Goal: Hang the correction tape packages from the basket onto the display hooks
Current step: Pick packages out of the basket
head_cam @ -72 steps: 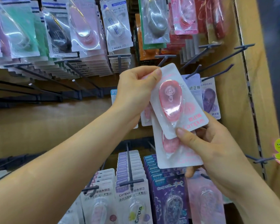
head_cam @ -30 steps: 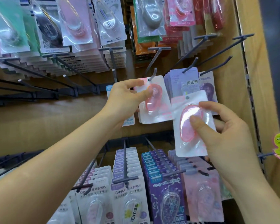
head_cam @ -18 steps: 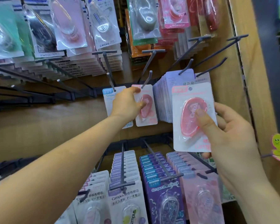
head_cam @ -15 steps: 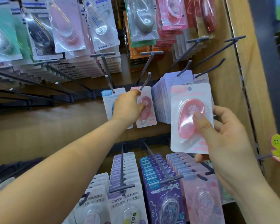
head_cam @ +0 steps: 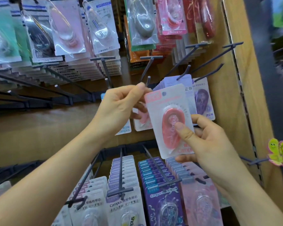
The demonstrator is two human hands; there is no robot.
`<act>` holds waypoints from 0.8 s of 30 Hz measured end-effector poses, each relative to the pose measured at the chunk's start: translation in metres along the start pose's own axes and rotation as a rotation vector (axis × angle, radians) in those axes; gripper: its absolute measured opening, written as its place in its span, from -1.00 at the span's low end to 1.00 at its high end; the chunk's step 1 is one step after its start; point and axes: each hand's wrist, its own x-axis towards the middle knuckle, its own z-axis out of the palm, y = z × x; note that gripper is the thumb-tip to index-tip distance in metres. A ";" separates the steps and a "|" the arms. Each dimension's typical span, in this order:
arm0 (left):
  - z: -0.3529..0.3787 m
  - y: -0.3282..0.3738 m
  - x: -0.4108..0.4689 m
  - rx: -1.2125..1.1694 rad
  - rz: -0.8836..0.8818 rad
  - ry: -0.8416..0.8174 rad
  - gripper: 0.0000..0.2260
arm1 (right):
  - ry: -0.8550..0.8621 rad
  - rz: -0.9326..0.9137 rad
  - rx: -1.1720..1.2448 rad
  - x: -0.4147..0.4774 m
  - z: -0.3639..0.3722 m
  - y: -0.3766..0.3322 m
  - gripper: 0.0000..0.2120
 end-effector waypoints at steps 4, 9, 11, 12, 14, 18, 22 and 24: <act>0.006 0.011 0.001 -0.015 0.085 -0.047 -0.91 | -0.068 -0.008 0.041 0.002 0.010 0.001 -0.82; 0.006 0.014 0.013 -0.024 0.180 0.110 -0.95 | -0.053 0.030 0.090 0.005 0.013 0.004 -0.75; 0.007 0.012 0.020 -0.015 0.179 0.166 -0.94 | -0.053 0.031 0.015 0.007 0.014 0.006 -0.76; 0.009 0.011 0.024 0.017 0.181 0.184 -0.93 | -0.050 0.021 -0.025 0.008 0.015 0.007 -0.77; 0.011 0.009 0.028 0.084 0.187 0.201 -0.95 | -0.024 -0.006 -0.098 0.010 0.017 0.009 -0.77; 0.013 0.005 0.031 0.164 0.230 0.243 -0.96 | 0.024 -0.039 -0.190 0.014 0.017 0.012 -0.75; 0.015 0.005 0.031 0.201 0.244 0.273 -0.93 | 0.022 -0.038 -0.200 0.016 0.014 0.014 -0.75; 0.015 0.004 0.032 0.198 0.231 0.286 -0.91 | 0.007 -0.027 -0.201 0.017 0.013 0.013 -0.77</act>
